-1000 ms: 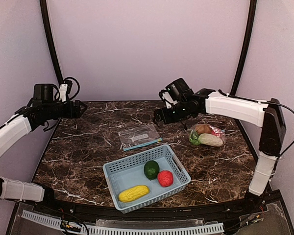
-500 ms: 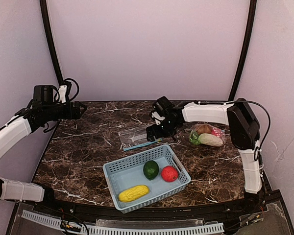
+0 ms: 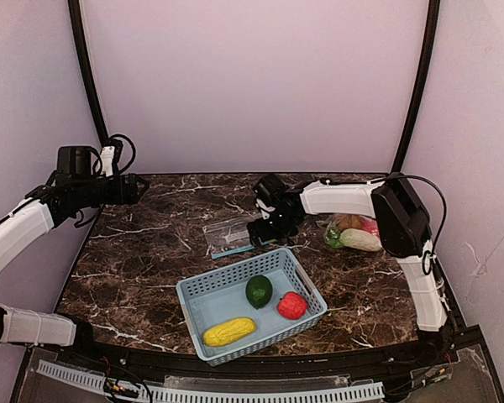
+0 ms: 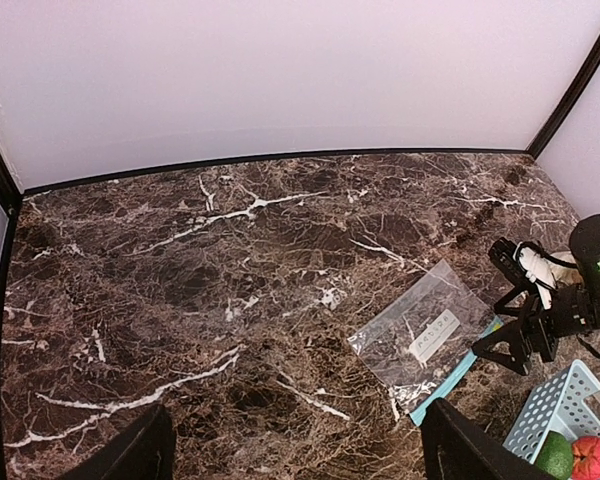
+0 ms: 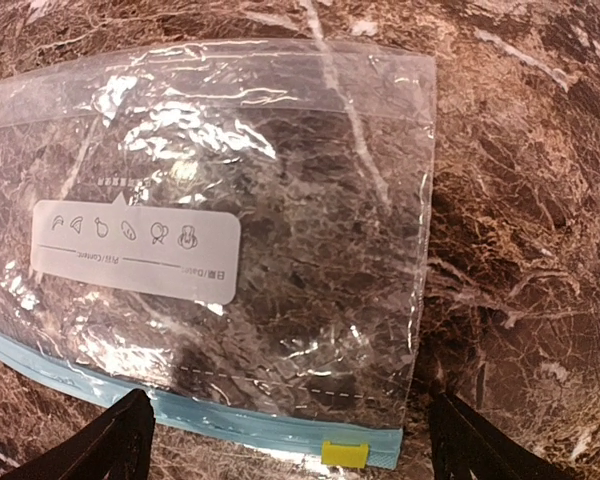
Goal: Place the food in the zip-top bag and seal the zipper
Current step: Pick up the zipper food storage bag from the center of the board.
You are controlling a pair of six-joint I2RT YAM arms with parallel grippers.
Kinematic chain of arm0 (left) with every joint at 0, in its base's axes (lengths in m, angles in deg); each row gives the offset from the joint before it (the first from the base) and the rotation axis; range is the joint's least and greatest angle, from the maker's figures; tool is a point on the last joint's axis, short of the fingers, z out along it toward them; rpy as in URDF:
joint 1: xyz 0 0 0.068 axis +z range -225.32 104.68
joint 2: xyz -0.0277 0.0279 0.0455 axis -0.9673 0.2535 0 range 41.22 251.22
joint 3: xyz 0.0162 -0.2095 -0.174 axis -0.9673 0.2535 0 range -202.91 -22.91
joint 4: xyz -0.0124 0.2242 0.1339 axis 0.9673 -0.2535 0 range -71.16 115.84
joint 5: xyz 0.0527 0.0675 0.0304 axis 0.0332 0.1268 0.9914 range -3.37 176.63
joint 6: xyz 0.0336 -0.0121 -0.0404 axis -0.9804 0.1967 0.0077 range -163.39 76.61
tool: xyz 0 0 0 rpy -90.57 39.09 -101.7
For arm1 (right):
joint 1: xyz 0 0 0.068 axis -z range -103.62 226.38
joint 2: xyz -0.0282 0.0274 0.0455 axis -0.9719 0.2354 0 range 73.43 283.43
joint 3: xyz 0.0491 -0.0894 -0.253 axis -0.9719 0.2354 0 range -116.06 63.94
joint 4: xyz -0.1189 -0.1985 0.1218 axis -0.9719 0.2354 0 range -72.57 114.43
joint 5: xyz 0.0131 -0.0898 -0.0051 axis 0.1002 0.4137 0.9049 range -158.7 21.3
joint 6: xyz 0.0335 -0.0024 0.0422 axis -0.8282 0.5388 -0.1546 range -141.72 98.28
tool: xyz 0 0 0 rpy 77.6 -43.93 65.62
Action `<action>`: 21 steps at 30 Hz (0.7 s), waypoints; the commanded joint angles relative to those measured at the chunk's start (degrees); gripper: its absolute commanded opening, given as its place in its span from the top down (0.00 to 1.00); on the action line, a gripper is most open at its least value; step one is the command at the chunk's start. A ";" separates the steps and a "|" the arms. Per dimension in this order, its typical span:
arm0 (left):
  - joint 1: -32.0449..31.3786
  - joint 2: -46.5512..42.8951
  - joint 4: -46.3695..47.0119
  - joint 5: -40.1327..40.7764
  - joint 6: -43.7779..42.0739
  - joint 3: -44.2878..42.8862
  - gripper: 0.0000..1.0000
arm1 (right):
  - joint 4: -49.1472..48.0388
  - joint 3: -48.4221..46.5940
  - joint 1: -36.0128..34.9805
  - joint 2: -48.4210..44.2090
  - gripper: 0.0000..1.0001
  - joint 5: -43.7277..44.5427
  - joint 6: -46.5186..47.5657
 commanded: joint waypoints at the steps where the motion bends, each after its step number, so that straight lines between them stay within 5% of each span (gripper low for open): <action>1: 0.65 -1.70 0.93 -0.51 0.28 0.85 0.14 | 1.68 -1.53 -0.27 3.39 0.07 2.20 -1.88; 7: 0.66 -1.49 1.22 -1.31 0.58 1.03 0.14 | 2.48 -1.78 -0.36 5.35 0.16 4.98 -2.78; 14: 0.67 -1.31 1.34 -1.62 0.71 1.04 0.14 | 2.69 -1.50 -1.04 5.26 0.66 7.23 -2.59; 21: 0.65 -1.11 1.69 -2.23 0.81 1.24 0.14 | 2.28 -0.27 -1.90 2.68 1.00 8.62 -3.28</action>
